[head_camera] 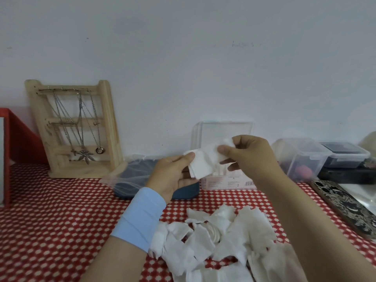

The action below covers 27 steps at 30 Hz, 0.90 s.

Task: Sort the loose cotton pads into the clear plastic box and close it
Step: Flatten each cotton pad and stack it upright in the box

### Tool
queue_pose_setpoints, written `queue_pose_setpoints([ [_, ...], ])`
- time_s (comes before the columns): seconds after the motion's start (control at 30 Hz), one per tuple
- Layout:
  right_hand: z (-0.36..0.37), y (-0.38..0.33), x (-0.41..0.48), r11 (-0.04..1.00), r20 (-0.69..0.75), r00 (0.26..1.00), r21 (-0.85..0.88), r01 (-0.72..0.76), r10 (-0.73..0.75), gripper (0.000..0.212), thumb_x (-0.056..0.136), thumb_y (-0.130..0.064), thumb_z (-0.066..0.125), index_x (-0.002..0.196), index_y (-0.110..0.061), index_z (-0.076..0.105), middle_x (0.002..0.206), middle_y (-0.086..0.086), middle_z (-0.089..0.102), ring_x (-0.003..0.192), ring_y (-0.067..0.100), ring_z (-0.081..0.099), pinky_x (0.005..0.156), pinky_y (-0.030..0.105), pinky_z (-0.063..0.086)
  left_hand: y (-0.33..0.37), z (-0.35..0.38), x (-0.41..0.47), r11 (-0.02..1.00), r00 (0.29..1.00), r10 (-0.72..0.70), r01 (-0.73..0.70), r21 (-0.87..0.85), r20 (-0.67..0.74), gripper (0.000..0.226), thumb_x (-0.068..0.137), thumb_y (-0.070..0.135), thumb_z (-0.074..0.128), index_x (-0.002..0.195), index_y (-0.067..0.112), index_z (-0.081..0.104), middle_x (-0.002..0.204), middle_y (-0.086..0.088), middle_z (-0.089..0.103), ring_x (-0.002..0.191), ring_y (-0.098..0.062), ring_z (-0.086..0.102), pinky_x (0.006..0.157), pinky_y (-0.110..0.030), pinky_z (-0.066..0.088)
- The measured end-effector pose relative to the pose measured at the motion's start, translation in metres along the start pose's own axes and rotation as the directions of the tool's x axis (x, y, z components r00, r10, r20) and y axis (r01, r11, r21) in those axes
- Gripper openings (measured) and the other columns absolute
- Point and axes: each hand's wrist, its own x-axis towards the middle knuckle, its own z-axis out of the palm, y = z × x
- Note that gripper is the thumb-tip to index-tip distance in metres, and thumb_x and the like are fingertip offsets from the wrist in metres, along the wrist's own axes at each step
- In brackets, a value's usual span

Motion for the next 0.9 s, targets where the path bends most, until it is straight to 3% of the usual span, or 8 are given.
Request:
queue_pose_setpoints([
  [0.13,-0.016,-0.008,-0.003,0.981,0.215,0.973,-0.154,0.119,-0.085,0.008,0.091,-0.012,0.073,0.092,-0.017,0.079,0.070,0.002,0.074,0.050,0.010,0.056,0.047,0.017,0.042,0.001,-0.001,0.000,0.999,1.000,-0.013,0.012,0.045,0.010,0.020,0.093,0.021,0.070,0.106,0.005,0.071,0.101,-0.013,0.078,0.088,-0.024,0.076,0.065,-0.031,0.062],
  [0.23,-0.011,-0.010,-0.007,0.952,0.397,0.916,-0.259,0.162,-0.047,0.013,0.090,-0.010,0.073,0.092,-0.022,0.078,0.061,-0.012,0.069,0.049,0.001,0.054,0.049,0.012,0.042,0.002,0.001,-0.003,0.992,0.998,-0.031,0.023,0.121,0.061,0.021,0.092,0.021,0.071,0.107,0.005,0.072,0.097,-0.013,0.078,0.087,-0.025,0.077,0.066,-0.032,0.062],
  [0.3,-0.004,-0.008,-0.006,0.933,0.390,0.920,-0.315,0.173,-0.039,0.020,0.086,-0.012,0.078,0.095,-0.029,0.077,0.071,-0.019,0.073,0.061,-0.003,0.065,0.055,0.010,0.048,0.002,0.002,-0.004,0.985,0.996,-0.039,0.025,0.171,0.078,0.017,0.093,0.020,0.070,0.104,0.006,0.073,0.093,-0.011,0.079,0.084,-0.024,0.077,0.066,-0.031,0.062],
  [0.4,0.002,-0.002,-0.003,0.899,0.342,0.938,-0.396,0.187,-0.045,0.027,0.082,-0.019,0.083,0.096,-0.039,0.073,0.087,-0.014,0.075,0.077,0.002,0.070,0.069,0.017,0.056,0.002,0.005,-0.005,0.982,0.994,-0.055,0.037,0.187,0.091,0.013,0.096,0.016,0.065,0.100,0.006,0.073,0.091,-0.012,0.079,0.079,-0.022,0.077,0.063,-0.030,0.062],
  [0.53,0.008,0.005,0.000,0.901,0.268,0.960,-0.393,0.185,-0.080,0.021,0.081,-0.021,0.084,0.092,-0.035,0.072,0.087,-0.013,0.074,0.078,0.004,0.069,0.071,0.022,0.057,0.003,0.006,-0.006,0.985,0.993,-0.057,0.040,0.165,0.101,0.019,0.096,0.019,0.067,0.106,0.004,0.072,0.095,-0.015,0.078,0.082,-0.024,0.077,0.063,-0.030,0.061],
  [0.67,0.010,0.008,0.000,0.902,0.236,0.966,-0.386,0.192,-0.105,0.019,0.079,-0.023,0.085,0.084,-0.037,0.072,0.078,-0.019,0.072,0.066,-0.003,0.065,0.059,0.013,0.049,0.003,0.004,-0.005,0.989,0.992,-0.050,0.033,0.141,0.118,0.031,0.099,0.026,0.063,0.116,0.001,0.069,0.099,-0.016,0.077,0.088,-0.026,0.077,0.067,-0.032,0.063],
  [0.8,0.011,0.010,-0.001,0.844,0.228,0.965,-0.485,0.228,-0.130,0.022,0.078,-0.031,0.085,0.088,-0.045,0.070,0.101,-0.023,0.062,0.072,-0.001,0.059,0.065,0.015,0.042,0.004,0.003,-0.005,0.990,0.991,-0.062,0.045,0.134,0.120,0.032,0.100,0.029,0.060,0.114,0.002,0.068,0.098,-0.016,0.078,0.091,-0.028,0.076,0.075,-0.036,0.063],
  [0.9,0.009,0.009,-0.001,0.809,0.244,0.957,-0.525,0.264,-0.154,0.020,0.075,-0.036,0.086,0.084,-0.044,0.070,0.101,-0.024,0.057,0.073,-0.001,0.057,0.066,0.016,0.040,0.002,0.004,-0.006,0.987,0.992,-0.072,0.055,0.148,0.108,0.028,0.101,0.027,0.059,0.114,0.004,0.069,0.096,-0.015,0.078,0.088,-0.027,0.077,0.072,-0.035,0.063],
])
